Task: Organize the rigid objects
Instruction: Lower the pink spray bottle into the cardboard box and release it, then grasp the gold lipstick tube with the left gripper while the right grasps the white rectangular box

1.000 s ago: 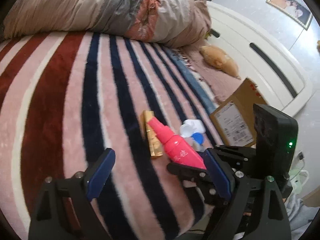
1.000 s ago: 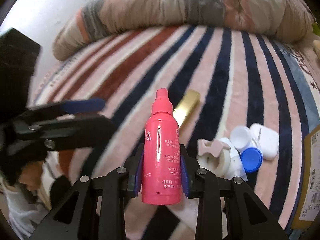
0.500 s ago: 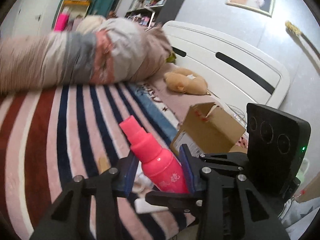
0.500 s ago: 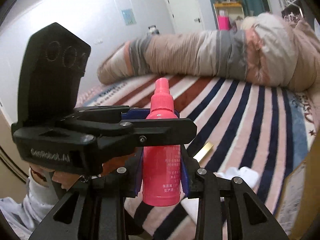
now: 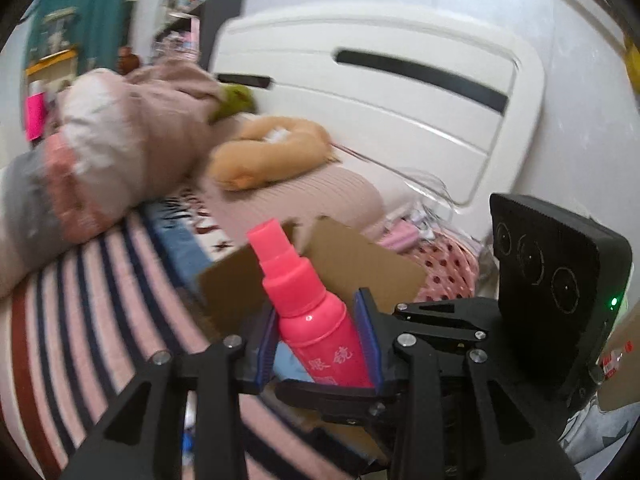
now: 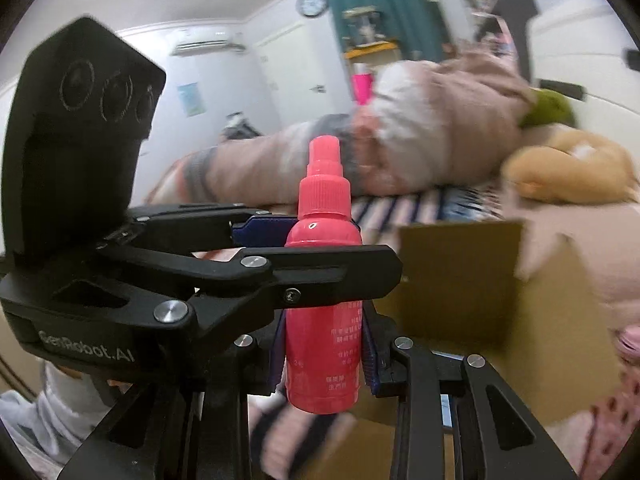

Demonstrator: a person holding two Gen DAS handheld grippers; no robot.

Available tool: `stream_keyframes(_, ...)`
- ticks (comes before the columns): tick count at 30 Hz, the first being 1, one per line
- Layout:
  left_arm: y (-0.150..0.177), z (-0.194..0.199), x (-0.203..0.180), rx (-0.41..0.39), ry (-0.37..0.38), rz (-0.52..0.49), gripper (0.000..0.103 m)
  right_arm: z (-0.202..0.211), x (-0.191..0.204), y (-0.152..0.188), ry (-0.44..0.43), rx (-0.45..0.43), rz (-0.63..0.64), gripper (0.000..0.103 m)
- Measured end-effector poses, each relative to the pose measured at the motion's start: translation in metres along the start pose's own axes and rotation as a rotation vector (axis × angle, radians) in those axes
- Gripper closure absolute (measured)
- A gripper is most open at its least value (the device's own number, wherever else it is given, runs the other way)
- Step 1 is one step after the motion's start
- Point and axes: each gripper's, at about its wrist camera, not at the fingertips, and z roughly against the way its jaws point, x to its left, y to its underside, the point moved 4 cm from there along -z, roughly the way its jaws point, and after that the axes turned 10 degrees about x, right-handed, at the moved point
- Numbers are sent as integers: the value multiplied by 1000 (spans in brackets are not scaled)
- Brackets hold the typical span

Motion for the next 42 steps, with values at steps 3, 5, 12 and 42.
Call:
stream_keyframes(3, -18, -34, -20, 59, 9, -59, 70, 5, -35, 9, 82, 36, -44, 77)
stream_keyframes(5, -27, -58, -25, 113, 31, -56, 70, 8, -49, 14, 113, 65, -64, 77)
stream_keyframes(12, -30, -97, -18, 201, 108, 11, 70, -3, -78, 16, 218, 170, -53, 77)
stream_keyframes(42, 100, 80, 131, -24, -204, 285, 25, -11, 74, -19, 27, 2, 99, 42)
